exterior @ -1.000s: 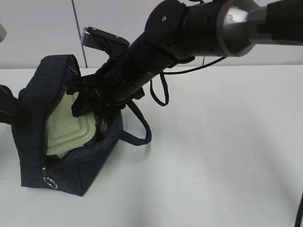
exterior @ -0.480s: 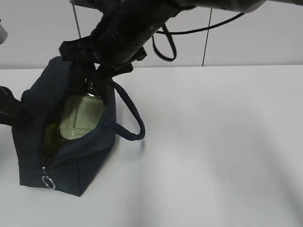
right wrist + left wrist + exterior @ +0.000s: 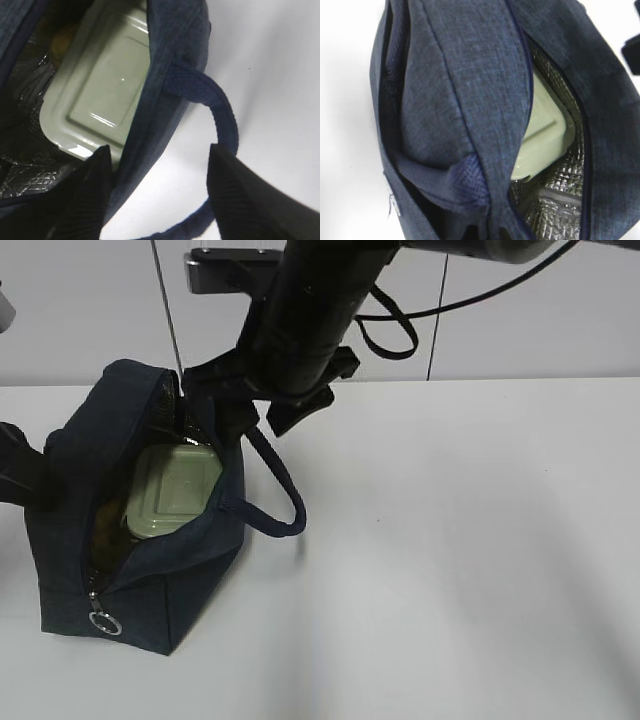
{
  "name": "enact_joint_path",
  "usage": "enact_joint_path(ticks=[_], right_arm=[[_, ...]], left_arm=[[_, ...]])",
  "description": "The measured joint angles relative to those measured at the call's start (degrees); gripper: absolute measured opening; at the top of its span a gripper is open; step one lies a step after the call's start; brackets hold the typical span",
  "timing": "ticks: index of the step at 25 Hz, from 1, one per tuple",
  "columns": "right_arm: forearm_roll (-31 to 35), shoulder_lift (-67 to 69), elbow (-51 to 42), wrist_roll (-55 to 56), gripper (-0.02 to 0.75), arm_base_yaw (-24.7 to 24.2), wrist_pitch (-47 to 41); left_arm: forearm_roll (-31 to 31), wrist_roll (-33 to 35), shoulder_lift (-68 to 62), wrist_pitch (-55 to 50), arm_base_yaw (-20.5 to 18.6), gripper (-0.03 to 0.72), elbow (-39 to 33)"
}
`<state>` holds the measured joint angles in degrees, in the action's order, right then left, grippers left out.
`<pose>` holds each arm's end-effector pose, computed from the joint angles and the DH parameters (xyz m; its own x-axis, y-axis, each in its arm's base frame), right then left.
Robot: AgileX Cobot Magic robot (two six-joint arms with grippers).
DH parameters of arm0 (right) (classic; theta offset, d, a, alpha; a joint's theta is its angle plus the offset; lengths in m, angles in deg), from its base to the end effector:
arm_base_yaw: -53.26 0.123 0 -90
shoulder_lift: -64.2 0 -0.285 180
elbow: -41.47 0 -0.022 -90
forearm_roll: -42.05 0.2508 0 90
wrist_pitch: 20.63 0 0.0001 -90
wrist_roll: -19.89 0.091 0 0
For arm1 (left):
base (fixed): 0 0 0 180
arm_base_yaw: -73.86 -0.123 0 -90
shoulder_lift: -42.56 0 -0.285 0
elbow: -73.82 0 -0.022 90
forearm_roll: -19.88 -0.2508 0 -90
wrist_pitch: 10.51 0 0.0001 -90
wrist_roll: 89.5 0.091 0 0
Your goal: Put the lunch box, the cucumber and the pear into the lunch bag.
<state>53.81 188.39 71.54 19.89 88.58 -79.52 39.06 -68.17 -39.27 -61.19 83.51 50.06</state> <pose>0.3606 0.2750 0.2832 -0.7873 -0.4288 -0.4430 -0.5541 0.8073 0.2033 0.2372 -0.0638 0.2793 -0.8386 0.2944 -0.4584 0.4040 0.9005 -0.1607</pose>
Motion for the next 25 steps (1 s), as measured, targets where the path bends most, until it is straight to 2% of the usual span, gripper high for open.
enact_joint_path(ticks=[4, 6, 8, 10, 11, 13, 18, 25], right_arm=[[2.08, 2.09, 0.0, 0.0, 0.456, 0.0, 0.0], [2.43, 3.09, 0.0, -0.34, 0.403, 0.0, 0.0], [1.91, 3.58, 0.0, -0.46, 0.197, 0.0, 0.0], [0.72, 3.58, 0.0, -0.35, 0.072, 0.0, -0.09], [0.06, 3.45, 0.0, 0.0, 0.036, 0.0, -0.09], [-2.08, 2.63, -0.13, 0.0, 0.013, 0.0, -0.79], [-6.01, -2.43, -4.04, 1.99, 0.008, 0.0, -1.7], [-6.63, -12.6, -19.41, 3.83, 0.003, -2.33, 5.01]], left_arm=[[0.0, 0.0, 0.0, 0.0, 0.0, 0.002, 0.0], [0.0, 0.0, 0.0, 0.0, 0.0, 0.002, 0.0], [0.05, 0.0, 0.0, 0.0, 0.0, 0.002, 0.0], [0.0, 0.0, 0.0, 0.05, 0.07, 0.002, 0.0], [-0.12, 0.0, 0.0, 0.05, 0.28, 0.002, 0.0], [-0.11, 0.0, -0.46, -0.34, 0.65, 0.002, 0.51], [0.06, 0.0, -4.66, -1.05, 1.18, 0.002, 3.33], [0.91, 0.0, -9.23, -1.87, 2.36, 0.002, 8.08]])
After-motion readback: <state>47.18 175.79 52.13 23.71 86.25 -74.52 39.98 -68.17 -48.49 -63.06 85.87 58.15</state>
